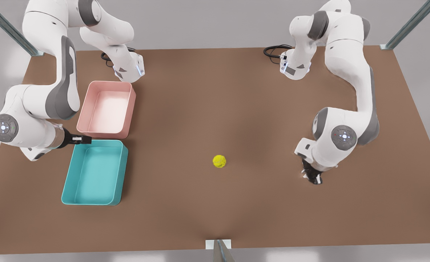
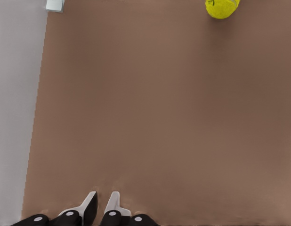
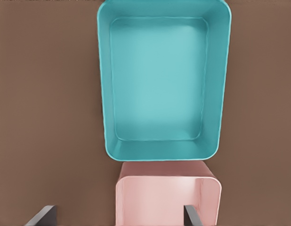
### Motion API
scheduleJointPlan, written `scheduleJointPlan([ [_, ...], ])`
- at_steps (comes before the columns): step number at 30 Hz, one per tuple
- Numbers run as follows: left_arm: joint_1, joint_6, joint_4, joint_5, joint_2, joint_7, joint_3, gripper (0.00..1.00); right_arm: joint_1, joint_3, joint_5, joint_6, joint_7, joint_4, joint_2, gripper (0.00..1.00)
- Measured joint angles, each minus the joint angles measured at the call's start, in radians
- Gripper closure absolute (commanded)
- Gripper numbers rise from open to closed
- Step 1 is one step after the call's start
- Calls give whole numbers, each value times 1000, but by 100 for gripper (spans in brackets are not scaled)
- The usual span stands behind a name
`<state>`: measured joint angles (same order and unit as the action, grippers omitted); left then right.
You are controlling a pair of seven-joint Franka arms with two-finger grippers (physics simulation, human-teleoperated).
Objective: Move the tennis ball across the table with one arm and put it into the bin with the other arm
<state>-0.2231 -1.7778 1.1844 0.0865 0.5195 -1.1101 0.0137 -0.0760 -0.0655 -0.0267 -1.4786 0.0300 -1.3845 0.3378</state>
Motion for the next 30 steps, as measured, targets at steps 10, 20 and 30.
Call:
scheduleJointPlan([
  [10, 113, 539, -17, -131, -225, 627, 25, 0, -400, 2, -80, -330, 207, 61, 323, 0],
  [20, 133, 611, -13, -146, -212, 937, 34, 0, -366, 3, -88, -589, 324, -82, 346, 0],
  [30, 133, 629, -12, -143, -206, 1106, 34, 0, -329, 0, -85, -655, 373, -197, 319, 0],
])
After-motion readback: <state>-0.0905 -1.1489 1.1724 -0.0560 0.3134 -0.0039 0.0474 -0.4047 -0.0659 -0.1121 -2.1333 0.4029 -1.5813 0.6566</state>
